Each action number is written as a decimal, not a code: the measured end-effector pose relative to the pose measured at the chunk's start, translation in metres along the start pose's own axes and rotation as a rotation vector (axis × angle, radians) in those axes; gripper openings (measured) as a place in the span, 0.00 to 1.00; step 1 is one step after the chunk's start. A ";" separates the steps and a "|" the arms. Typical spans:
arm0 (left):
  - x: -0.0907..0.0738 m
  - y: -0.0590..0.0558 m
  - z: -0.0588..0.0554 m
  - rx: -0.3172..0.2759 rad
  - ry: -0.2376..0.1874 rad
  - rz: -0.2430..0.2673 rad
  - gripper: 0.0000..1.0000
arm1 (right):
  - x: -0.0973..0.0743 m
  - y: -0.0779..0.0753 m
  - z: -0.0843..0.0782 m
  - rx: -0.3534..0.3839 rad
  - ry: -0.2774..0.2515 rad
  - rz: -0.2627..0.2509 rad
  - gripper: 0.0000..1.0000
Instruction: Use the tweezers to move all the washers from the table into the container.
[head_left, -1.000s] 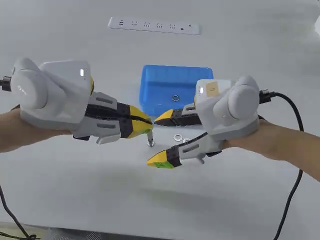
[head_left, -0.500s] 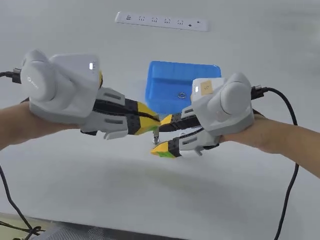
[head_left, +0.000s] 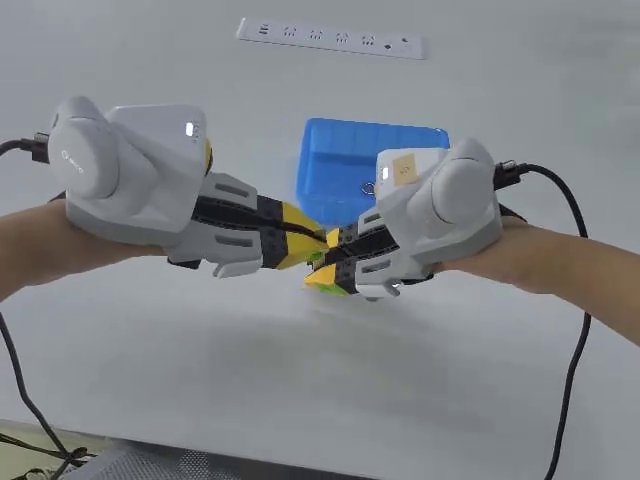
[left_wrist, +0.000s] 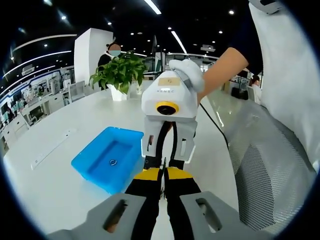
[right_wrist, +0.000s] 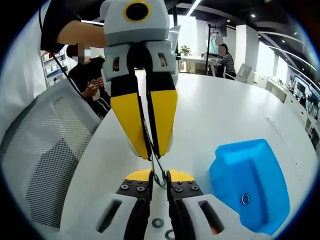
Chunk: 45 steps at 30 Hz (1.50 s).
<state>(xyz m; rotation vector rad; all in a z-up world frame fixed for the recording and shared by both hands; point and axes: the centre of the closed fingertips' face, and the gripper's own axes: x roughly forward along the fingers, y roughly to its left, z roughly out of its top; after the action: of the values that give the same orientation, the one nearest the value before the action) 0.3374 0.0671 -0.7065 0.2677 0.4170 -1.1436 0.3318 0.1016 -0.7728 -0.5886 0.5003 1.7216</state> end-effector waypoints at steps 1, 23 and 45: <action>0.000 -0.001 0.000 0.005 0.002 -0.002 0.06 | 0.000 0.000 0.000 -0.003 0.000 0.000 0.12; 0.000 0.002 -0.005 -0.052 0.043 0.024 0.13 | 0.002 -0.004 0.001 -0.011 -0.001 -0.032 0.10; -0.007 0.007 -0.016 -0.109 0.111 0.094 0.49 | -0.025 -0.008 0.004 0.033 -0.052 -0.104 0.10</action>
<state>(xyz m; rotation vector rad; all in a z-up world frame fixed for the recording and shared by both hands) 0.3383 0.0820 -0.7183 0.2534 0.5579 -1.0136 0.3437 0.0870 -0.7538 -0.5357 0.4534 1.6224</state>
